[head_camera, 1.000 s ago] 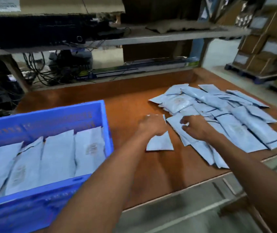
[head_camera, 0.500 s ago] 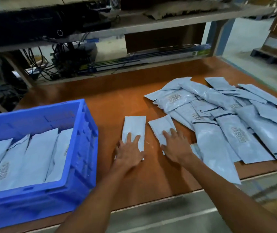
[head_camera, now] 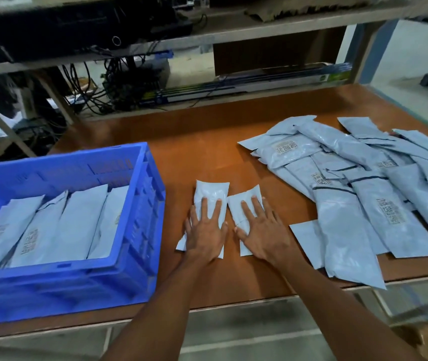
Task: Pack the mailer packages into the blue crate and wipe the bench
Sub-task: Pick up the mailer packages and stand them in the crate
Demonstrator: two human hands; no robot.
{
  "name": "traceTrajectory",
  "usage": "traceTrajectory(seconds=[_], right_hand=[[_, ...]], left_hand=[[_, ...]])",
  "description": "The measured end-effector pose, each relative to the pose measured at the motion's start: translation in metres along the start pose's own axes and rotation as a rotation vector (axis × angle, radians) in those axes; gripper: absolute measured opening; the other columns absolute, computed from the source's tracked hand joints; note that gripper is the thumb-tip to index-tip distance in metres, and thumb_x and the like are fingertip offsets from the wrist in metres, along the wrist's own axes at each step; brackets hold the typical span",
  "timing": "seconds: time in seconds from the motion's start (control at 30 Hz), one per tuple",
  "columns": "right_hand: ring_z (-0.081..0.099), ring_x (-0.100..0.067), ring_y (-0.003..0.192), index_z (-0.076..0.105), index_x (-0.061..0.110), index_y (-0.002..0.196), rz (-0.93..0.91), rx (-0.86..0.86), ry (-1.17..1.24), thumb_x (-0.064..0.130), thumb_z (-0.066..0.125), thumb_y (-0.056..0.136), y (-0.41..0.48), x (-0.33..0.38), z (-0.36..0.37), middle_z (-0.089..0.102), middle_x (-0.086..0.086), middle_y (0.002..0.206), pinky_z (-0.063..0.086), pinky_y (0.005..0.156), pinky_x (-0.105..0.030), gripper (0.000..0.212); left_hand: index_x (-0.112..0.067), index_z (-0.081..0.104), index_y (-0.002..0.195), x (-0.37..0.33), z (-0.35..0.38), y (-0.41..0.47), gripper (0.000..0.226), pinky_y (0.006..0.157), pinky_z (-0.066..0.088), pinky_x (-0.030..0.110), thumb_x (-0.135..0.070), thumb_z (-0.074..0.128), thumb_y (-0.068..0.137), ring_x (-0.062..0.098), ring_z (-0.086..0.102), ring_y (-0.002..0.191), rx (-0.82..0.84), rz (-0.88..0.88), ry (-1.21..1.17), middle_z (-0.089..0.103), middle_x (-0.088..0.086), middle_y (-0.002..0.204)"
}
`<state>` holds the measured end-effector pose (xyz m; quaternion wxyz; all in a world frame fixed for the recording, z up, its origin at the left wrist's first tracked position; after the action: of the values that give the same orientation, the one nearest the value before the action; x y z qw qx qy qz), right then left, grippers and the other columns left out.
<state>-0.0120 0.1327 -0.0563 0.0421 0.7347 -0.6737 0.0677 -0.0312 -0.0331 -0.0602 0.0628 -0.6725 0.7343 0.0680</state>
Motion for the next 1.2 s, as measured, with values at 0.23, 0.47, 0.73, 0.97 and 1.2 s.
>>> traceTrajectory(seconds=[0.23,0.47,0.73,0.97,1.2], right_hand=[[-0.021,-0.022,0.148,-0.004,0.037,0.155,-0.056,-0.016,-0.044,0.063,-0.014,0.087,-0.008,0.011,0.009,-0.010,0.007,0.164,0.012,0.122,-0.047,0.074],[-0.010,-0.025,0.151,0.003,0.025,0.156,0.004,0.101,-0.050,0.037,0.022,0.105,-0.015,0.029,-0.011,-0.001,0.000,0.165,0.018,0.116,-0.056,0.056],[0.006,-0.024,0.151,0.020,0.019,0.156,-0.155,-0.387,0.236,0.030,0.033,0.104,0.020,0.130,-0.175,0.018,-0.002,0.163,0.026,0.113,-0.058,0.055],[0.018,-0.027,0.149,0.030,0.016,0.152,-0.338,-0.471,0.401,0.034,0.036,0.100,0.037,0.282,-0.193,0.034,-0.007,0.157,0.028,0.114,-0.060,0.056],[0.047,-0.041,0.128,0.046,0.000,0.138,-0.417,-0.241,0.146,0.018,0.039,0.094,0.038,0.378,-0.116,0.053,-0.022,0.133,0.038,0.107,-0.059,0.047]], left_hand=[[-0.040,0.006,0.156,0.002,0.000,-0.009,0.059,0.117,0.016,0.051,-0.048,0.030,0.102,0.034,0.014,0.146,0.004,0.035,0.049,0.007,0.002,0.165],[-0.029,0.016,0.156,-0.003,-0.040,-0.020,0.058,0.110,0.029,0.052,-0.028,0.036,0.102,0.040,0.028,0.137,-0.045,0.026,0.035,0.019,0.007,0.161],[-0.030,0.030,0.152,0.030,-0.266,-0.015,0.057,0.097,0.038,0.046,-0.039,0.042,0.097,0.037,0.034,0.121,-0.560,0.171,-0.081,0.025,0.002,0.158],[-0.029,0.031,0.151,0.203,-0.314,-0.033,0.056,0.098,0.037,0.048,-0.039,0.043,0.097,0.038,0.033,0.121,-0.535,0.014,-0.018,0.031,0.005,0.154],[-0.030,0.021,0.153,0.333,-0.237,-0.046,0.059,0.098,0.038,0.054,-0.038,0.042,0.098,0.043,0.034,0.122,-0.172,-0.164,0.107,0.027,0.007,0.152]])
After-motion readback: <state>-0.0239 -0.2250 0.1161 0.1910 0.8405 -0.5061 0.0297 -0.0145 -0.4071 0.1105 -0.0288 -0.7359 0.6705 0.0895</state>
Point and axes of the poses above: each hand's wrist, its own y-axis towards the middle knuckle, its own z-axis out of the palm, x = y × z, the point moved 3 cm from there along y, towards the middle knuckle
